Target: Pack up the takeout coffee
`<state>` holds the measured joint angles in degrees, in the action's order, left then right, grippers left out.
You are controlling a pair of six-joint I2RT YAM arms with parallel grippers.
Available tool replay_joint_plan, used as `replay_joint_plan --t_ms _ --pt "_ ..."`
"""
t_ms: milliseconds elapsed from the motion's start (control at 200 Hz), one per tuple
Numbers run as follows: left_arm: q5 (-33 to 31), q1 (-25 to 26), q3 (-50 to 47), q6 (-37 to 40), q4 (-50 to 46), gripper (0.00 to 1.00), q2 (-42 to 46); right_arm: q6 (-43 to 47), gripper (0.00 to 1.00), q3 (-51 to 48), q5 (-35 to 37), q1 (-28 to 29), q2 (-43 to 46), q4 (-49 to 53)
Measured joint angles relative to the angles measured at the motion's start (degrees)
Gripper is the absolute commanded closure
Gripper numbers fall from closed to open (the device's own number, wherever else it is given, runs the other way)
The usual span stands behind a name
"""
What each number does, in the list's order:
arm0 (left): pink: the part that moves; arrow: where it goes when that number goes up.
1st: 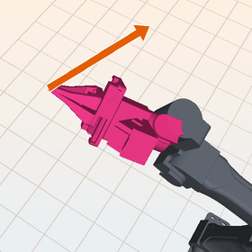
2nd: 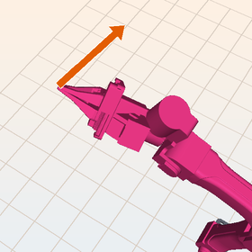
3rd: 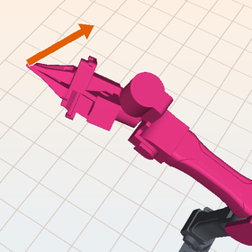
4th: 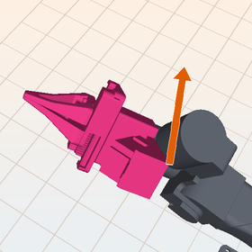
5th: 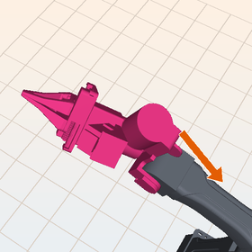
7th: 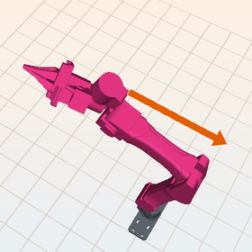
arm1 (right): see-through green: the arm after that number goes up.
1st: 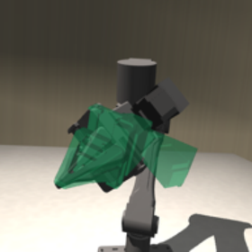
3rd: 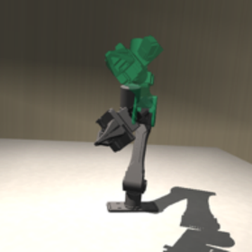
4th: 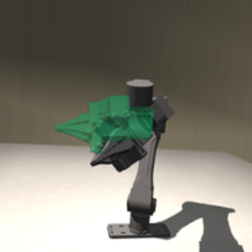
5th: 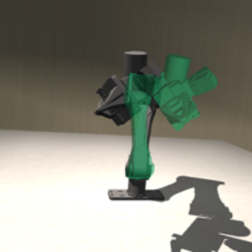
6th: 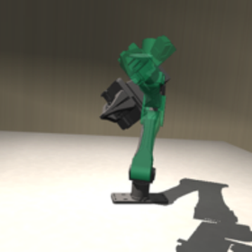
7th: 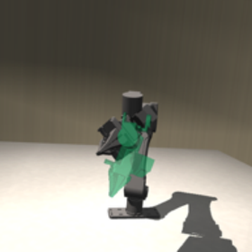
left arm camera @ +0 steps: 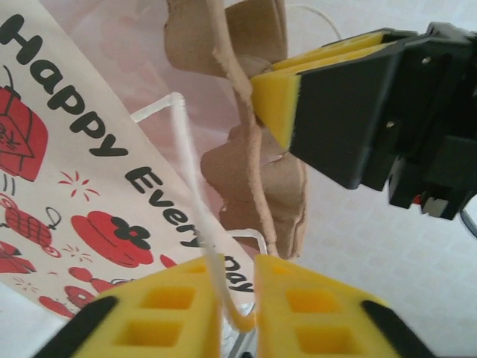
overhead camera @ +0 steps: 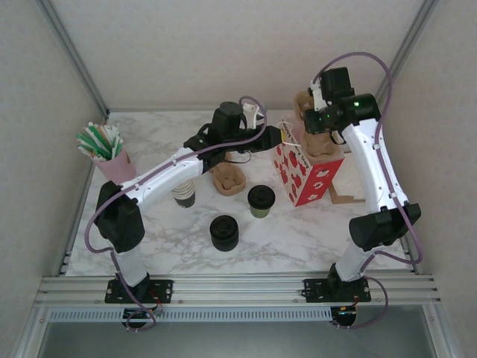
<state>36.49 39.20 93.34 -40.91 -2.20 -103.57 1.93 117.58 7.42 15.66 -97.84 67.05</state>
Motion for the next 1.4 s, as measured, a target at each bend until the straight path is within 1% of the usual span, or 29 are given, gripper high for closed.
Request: replay_joint_plan --t_ms 105,300,521,776,1192,1402 --pt "-0.5 0.0 0.1 0.8 -1.1 1.0 0.0 0.0 0.69 0.0 0.0 -0.4 0.1 0.0" --pt "-1.4 -0.4 0.1 1.2 -2.1 1.0 0.0 0.0 0.69 -0.5 -0.3 -0.8 0.9 -0.2" --pt "-1.6 -0.8 0.1 1.7 -2.8 1.0 0.0 -0.2 0.69 -3.3 -2.6 -0.8 1.2 -0.4" --pt "-1.8 -1.0 0.1 1.9 -3.1 1.0 0.0 -0.2 0.7 -3.6 -4.1 -0.8 1.1 -0.4" --pt "-1.8 -1.6 0.1 2.3 -4.1 1.0 0.2 -0.2 0.7 -3.7 -2.5 -0.8 -1.0 0.3" --pt "-1.8 -2.0 0.1 2.8 -4.2 1.0 0.5 -0.2 0.7 -1.5 -1.5 -0.8 -2.8 1.5"
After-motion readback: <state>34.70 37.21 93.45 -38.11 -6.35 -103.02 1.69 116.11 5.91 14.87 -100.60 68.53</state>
